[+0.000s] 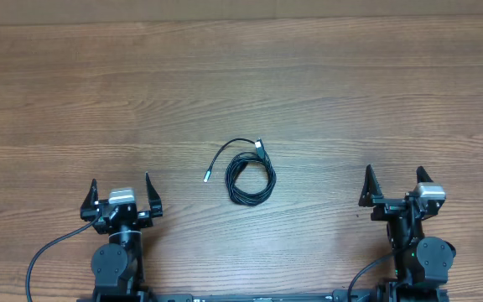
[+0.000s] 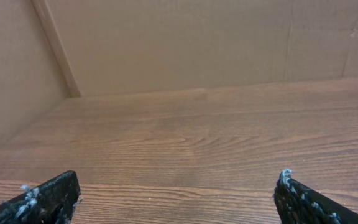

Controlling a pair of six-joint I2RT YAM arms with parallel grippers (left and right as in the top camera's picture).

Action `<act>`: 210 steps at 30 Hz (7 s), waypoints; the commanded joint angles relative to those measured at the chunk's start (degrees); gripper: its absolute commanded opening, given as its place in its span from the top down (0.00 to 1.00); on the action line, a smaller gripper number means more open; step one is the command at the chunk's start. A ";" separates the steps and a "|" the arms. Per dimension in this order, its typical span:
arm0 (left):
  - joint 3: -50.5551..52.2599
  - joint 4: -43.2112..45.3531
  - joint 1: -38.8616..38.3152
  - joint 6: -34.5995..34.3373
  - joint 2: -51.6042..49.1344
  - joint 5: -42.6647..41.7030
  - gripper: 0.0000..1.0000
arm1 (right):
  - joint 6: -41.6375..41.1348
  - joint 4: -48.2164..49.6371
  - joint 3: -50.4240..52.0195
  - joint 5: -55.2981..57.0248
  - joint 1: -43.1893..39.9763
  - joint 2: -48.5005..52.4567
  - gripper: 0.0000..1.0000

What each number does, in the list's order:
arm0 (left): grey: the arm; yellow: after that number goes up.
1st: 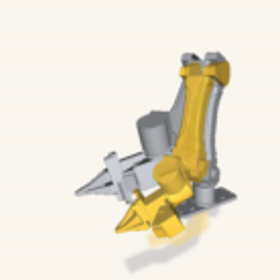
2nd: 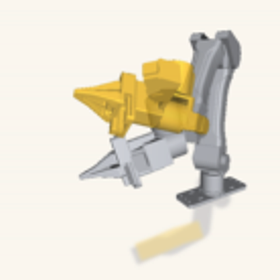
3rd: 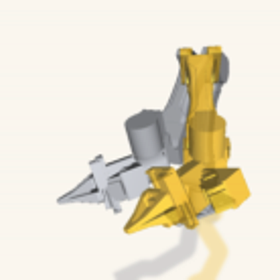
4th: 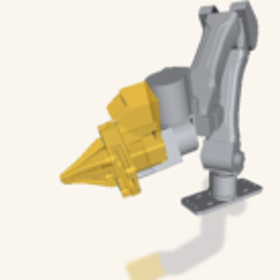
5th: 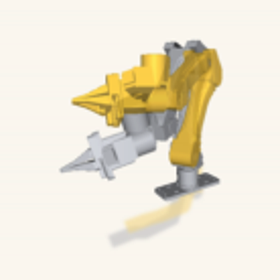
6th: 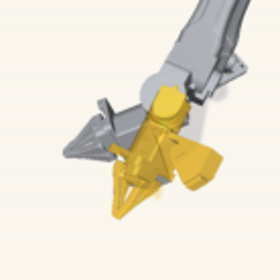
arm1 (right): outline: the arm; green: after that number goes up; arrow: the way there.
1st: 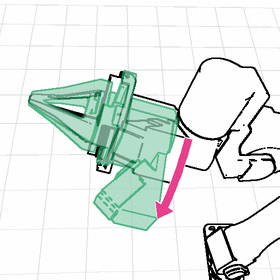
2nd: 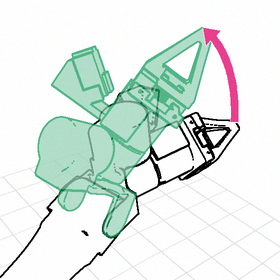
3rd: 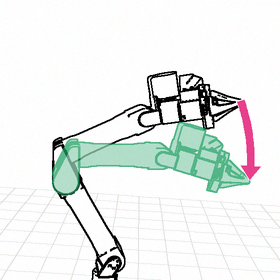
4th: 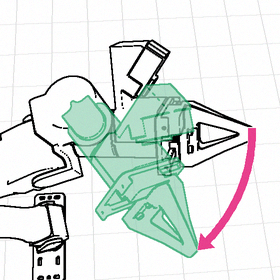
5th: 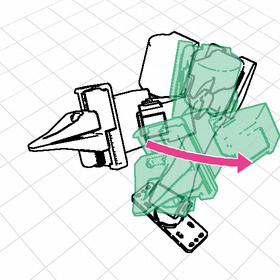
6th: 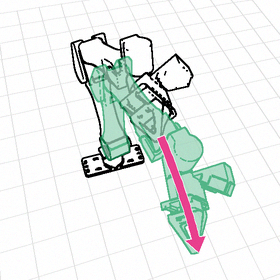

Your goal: Untangle cables

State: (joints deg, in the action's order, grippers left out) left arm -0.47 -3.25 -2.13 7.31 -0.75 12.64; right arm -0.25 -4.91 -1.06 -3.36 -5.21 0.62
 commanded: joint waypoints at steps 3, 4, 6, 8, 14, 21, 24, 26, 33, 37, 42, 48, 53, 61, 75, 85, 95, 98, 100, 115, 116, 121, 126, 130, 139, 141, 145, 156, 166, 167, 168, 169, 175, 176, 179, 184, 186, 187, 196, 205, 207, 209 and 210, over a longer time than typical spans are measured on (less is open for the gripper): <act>0.20 0.04 0.24 0.61 0.48 -0.24 0.00 | 0.11 0.26 0.61 0.74 -0.24 -0.46 0.00; 0.20 0.04 0.24 0.59 0.48 -0.24 0.00 | 0.13 0.26 0.61 0.74 -0.24 -0.46 0.00; 0.20 0.04 0.24 0.61 0.48 -0.24 0.01 | 0.13 0.26 0.61 0.74 -0.24 -0.46 0.00; 0.20 0.04 0.24 0.61 0.48 -0.24 0.01 | 0.13 0.26 0.61 0.74 -0.24 -0.46 0.00; 0.20 0.04 0.24 0.61 0.48 -0.24 0.00 | 0.13 0.26 0.61 0.74 -0.24 -0.46 0.00; 0.20 0.04 0.24 0.61 0.48 -0.24 0.00 | 0.13 0.28 0.61 0.74 -0.24 -0.46 0.00; 0.20 0.04 0.24 0.61 0.48 -0.24 0.01 | 0.13 0.26 0.61 0.74 -0.24 -0.46 0.00; 0.20 0.04 0.24 0.59 0.48 -0.24 0.01 | 0.13 0.26 0.61 0.74 -0.24 -0.46 0.00; 0.20 0.04 0.24 0.61 0.48 -0.24 0.01 | 0.11 0.26 0.61 0.74 -0.24 -0.46 0.00; 0.20 0.04 0.24 0.61 0.48 -0.24 0.00 | 0.13 0.26 0.61 0.74 -0.24 -0.46 0.00; 0.20 0.07 0.24 0.59 0.48 -0.24 0.00 | 0.13 0.28 0.61 0.74 -0.24 -0.46 0.00; 0.20 0.07 0.24 0.61 0.48 -0.24 0.00 | 0.13 0.26 0.61 0.74 -0.24 -0.46 0.00; 0.20 0.04 0.24 0.59 0.48 -0.24 0.00 | 0.13 0.28 0.61 0.74 -0.24 -0.46 0.00; 0.20 0.04 0.24 0.59 0.48 -0.24 0.00 | 0.13 0.26 0.61 0.74 -0.24 -0.46 0.00; 0.20 0.04 0.24 0.61 0.48 -0.24 0.00 | 0.13 0.28 0.61 0.74 -0.24 -0.46 0.00; 0.20 0.04 0.24 0.59 0.48 -0.24 0.00 | 0.13 0.26 0.61 0.74 -0.24 -0.46 0.00; 0.20 0.04 0.24 0.59 0.48 -0.24 0.00 | 0.13 0.26 0.61 0.74 -0.24 -0.46 0.00; 0.20 0.04 0.24 0.61 0.48 -0.24 0.00 | 0.13 0.26 0.61 0.74 -0.24 -0.46 0.00; 0.20 0.04 0.24 0.59 0.48 -0.24 0.00 | 0.13 0.28 0.61 0.74 -0.24 -0.46 0.00; 0.20 0.04 0.24 0.59 0.48 -0.24 0.01 | 0.13 0.26 0.61 0.76 -0.24 -0.46 0.00; 0.20 0.04 0.24 0.61 0.48 -0.24 0.01 | 0.13 0.26 0.61 0.74 -0.24 -0.46 0.00; 0.20 0.04 0.24 0.61 0.48 -0.24 0.00 | 0.13 0.26 0.61 0.74 -0.24 -0.46 0.00; 0.20 0.04 0.24 0.61 0.48 -0.24 0.00 | 0.13 0.28 0.61 0.76 -0.24 -0.46 0.00; 0.20 0.37 0.24 0.94 0.48 -0.17 0.00 | 0.13 0.31 0.61 0.76 -0.24 -0.46 0.00; 0.20 0.17 0.28 2.10 0.48 1.25 0.00 | 0.09 1.11 0.61 -0.61 -0.22 -0.46 0.00; 0.20 1.05 0.26 2.08 0.48 0.50 0.01 | 0.11 2.03 0.61 -2.49 -0.22 -0.46 0.00; -1.46 6.23 0.24 1.53 0.48 -5.16 0.00 | 0.07 7.21 -0.74 -7.76 -0.22 -0.46 0.00; -17.03 -2.89 0.24 -10.78 0.09 -10.16 0.01 | -1.60 -7.69 -21.16 -7.67 -0.22 2.60 0.00; -36.61 -14.08 0.24 -18.75 -11.15 -15.58 0.00 | -1.79 -33.11 -49.31 -9.11 -0.22 17.16 0.00; -38.18 -14.05 0.24 -19.19 -13.31 -17.86 0.01 | -1.88 -36.13 -52.28 -10.56 -0.22 18.80 0.00; -39.87 -14.16 0.24 -19.47 -15.56 -20.55 0.00 | -1.88 -39.52 -55.30 -12.87 -0.22 20.46 0.00; -41.53 -14.60 0.24 -19.58 -17.70 -23.87 0.00 | -1.88 -43.15 -58.21 -15.21 -0.22 22.01 0.00; -52.09 -22.27 0.24 -19.58 -26.43 -46.34 0.00 | -1.86 -68.91 -73.75 -21.46 -0.22 29.59 0.00; -52.78 -22.25 0.24 -19.58 -26.69 -50.47 0.01 | -1.86 -72.43 -75.60 -23.32 -0.22 30.27 0.00; -53.18 -22.62 0.24 -19.56 -26.73 -59.39 0.01 | -1.84 -76.98 -78.12 -30.64 -0.22 30.53 0.00; -53.16 -28.48 0.24 -19.80 -26.73 -61.02 0.00 | -1.86 -76.96 -79.21 -39.47 -0.22 30.53 0.00; -53.18 -32.04 0.24 -19.80 -26.73 -61.07 0.01 | -1.86 -76.89 -79.21 -43.34 -0.22 30.53 0.00; -53.16 -34.49 0.24 -19.80 -26.73 -61.29 0.00 | -1.86 -76.87 -79.21 -44.28 -0.22 30.53 0.00; -53.11 -42.53 0.24 -19.76 -26.86 -62.77 0.17 | -1.86 -72.32 -79.21 -45.81 -0.22 30.53 0.00; -50.73 -45.99 0.24 -19.80 -28.48 -49.22 0.00 | -8.33 -65.31 -79.21 -45.57 -0.22 30.53 0.00; -50.73 -45.99 0.24 -19.78 -29.64 -48.48 0.00 | -8.35 -64.78 -79.21 -45.57 -0.22 30.53 0.00; -50.66 -46.16 0.24 -19.78 -31.43 -46.71 0.00 | -8.35 -64.57 -79.21 -45.31 -0.22 30.53 0.00; -50.66 -46.23 0.24 -19.74 -32.54 -46.47 0.00 | -8.35 -64.52 -79.21 -44.70 -0.22 30.53 0.00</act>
State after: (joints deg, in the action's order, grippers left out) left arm -51.77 -49.43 -2.13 -12.12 -30.15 -37.71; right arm -7.53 -69.97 -79.20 -48.36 -5.23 30.87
